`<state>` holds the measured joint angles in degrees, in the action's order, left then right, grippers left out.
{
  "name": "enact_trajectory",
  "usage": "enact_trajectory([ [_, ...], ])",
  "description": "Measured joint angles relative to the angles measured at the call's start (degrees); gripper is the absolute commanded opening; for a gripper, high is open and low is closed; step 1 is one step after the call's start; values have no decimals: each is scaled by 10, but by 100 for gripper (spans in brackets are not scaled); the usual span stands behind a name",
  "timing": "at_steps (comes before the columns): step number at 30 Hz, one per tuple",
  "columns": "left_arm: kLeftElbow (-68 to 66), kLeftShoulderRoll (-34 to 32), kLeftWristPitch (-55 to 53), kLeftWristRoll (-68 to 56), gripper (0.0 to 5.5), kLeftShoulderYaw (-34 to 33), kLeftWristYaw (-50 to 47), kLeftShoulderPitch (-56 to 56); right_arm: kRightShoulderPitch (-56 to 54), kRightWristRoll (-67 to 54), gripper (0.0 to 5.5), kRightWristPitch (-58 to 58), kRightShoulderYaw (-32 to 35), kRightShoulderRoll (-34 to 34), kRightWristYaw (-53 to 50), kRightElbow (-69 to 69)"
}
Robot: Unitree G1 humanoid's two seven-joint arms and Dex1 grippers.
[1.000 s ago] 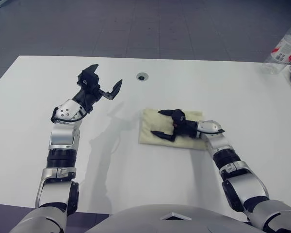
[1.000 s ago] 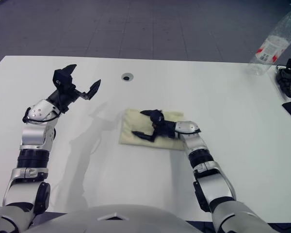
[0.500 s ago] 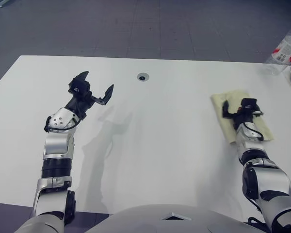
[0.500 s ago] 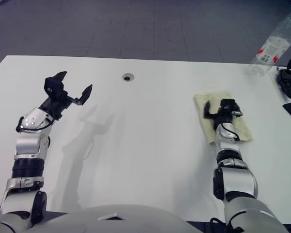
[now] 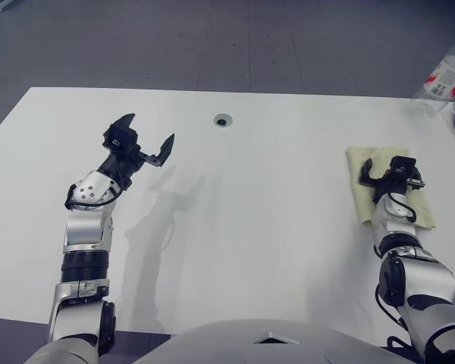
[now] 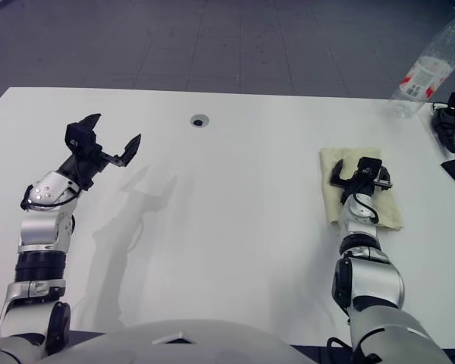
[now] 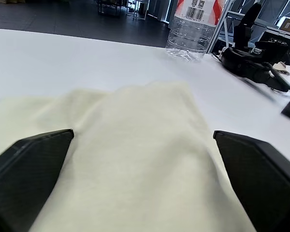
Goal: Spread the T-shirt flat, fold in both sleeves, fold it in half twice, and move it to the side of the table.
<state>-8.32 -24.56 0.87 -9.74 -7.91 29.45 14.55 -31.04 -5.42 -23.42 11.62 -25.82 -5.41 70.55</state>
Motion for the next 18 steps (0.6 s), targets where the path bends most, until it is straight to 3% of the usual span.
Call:
enact_trajectory([
  [7, 121, -1, -42, 0, 540, -13, -39, -20, 3, 9, 537, -27, -3, -5, 26, -163],
  [13, 244, 33, -64, 54, 540, -20, -147, -37, 43, -16, 537, 86, 8, -8, 25, -476],
  [18, 327, 96, -63, 101, 540, 40, -193, -97, 135, 22, 537, 158, -18, 15, 24, -700],
])
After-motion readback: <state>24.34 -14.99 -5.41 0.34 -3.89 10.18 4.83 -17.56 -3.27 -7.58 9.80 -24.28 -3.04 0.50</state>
